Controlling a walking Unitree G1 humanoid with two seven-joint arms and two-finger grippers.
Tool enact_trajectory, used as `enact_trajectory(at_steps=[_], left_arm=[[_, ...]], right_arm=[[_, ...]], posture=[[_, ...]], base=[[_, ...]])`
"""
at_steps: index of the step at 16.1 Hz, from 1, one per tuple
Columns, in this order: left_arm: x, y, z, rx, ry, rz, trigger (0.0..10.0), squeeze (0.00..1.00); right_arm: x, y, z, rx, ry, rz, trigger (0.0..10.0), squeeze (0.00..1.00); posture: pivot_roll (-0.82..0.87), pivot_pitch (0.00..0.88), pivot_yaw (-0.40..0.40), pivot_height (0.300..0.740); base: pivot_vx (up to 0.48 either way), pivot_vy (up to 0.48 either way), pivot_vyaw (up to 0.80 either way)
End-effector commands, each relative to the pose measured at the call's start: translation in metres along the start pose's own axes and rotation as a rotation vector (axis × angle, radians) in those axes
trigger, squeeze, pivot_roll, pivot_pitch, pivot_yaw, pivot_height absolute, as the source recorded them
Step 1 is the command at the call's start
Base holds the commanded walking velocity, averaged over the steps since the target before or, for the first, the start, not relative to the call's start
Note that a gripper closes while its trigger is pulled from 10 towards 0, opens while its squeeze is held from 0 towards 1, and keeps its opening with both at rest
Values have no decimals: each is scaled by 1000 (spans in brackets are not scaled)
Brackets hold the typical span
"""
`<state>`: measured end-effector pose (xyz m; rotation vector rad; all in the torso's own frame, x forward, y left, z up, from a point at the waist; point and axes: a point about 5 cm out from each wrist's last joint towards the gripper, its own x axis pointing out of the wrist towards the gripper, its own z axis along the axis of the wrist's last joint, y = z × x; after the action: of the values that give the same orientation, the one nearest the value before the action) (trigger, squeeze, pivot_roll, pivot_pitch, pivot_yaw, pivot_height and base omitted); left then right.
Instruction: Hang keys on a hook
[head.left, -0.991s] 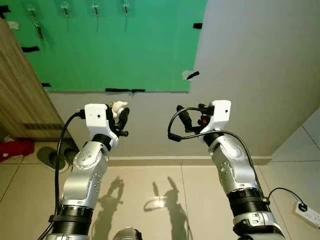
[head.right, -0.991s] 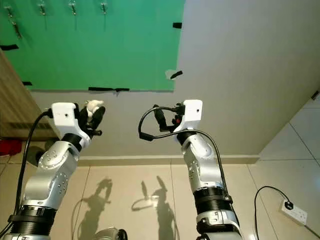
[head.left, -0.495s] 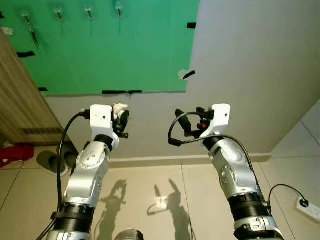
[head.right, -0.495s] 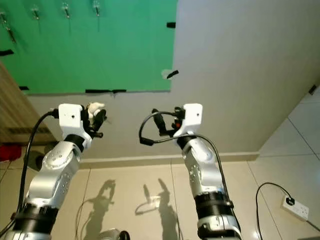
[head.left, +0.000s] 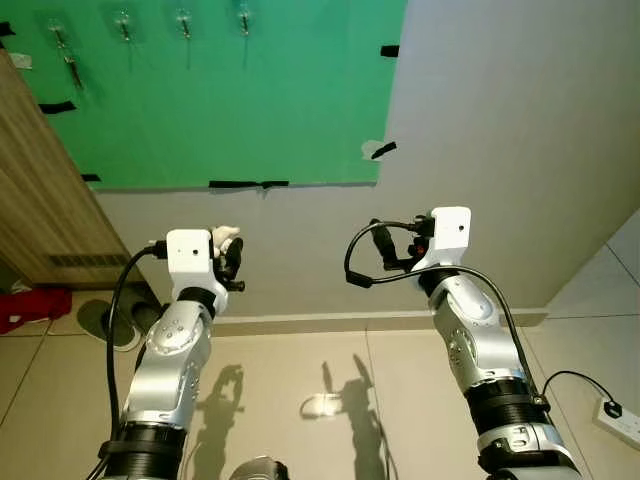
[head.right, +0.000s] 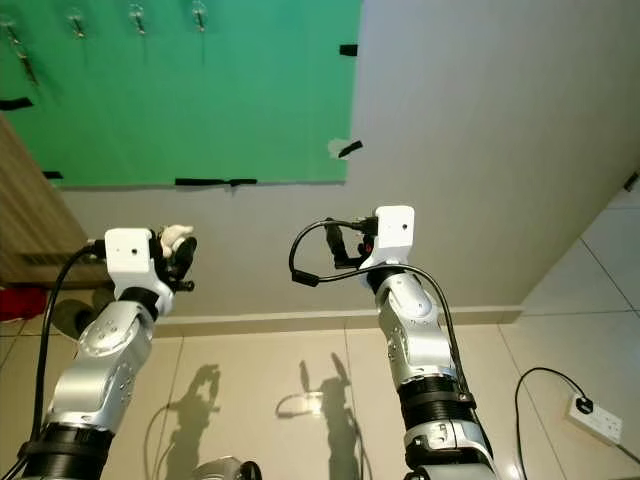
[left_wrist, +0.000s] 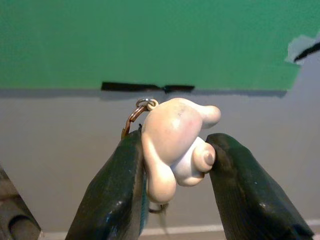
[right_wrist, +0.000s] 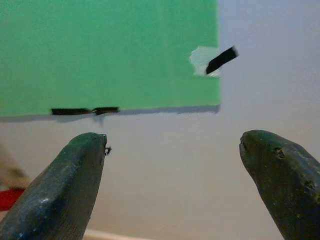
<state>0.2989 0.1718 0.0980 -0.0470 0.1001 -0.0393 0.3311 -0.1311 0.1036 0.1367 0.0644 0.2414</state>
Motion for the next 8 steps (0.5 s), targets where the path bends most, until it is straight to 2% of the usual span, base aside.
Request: enact_trajectory(at_steps=[1,2,4,5,7,8], left_arm=[[2,5,7,23,-32,26,10000,0],[1,7,8,36,-31,35,10000,0],[-4,11,4,73,-25,39,10000,0],[-6,13,2,76,-14,53,10000,0],[-4,15,0,83,-2,65,10000,0],[-2,14,2,91,-7,55,10000,0]], right_arm=[[-3,-12,-3,-61,6,-110,10000,0],[-10,-29,-10,-157,55,-227,10000,0],[-33,-44,-23,-211,122,-274,10000,0],[-42,-46,-30,-243,160,-267,10000,0],[-46,-45,-36,-241,173,-261,10000,0],[-43,-44,-33,-251,151,-270,10000,0]], posture=[[-8,0,28,740],[-8,0,28,740],[-8,0,24,740],[-11,0,24,740],[-15,0,25,740],[-18,0,31,740]], base=[[0,469,-719],[0,469,-569],[0,469,-800],[0,461,0],[0,0,0],[0,0,0]])
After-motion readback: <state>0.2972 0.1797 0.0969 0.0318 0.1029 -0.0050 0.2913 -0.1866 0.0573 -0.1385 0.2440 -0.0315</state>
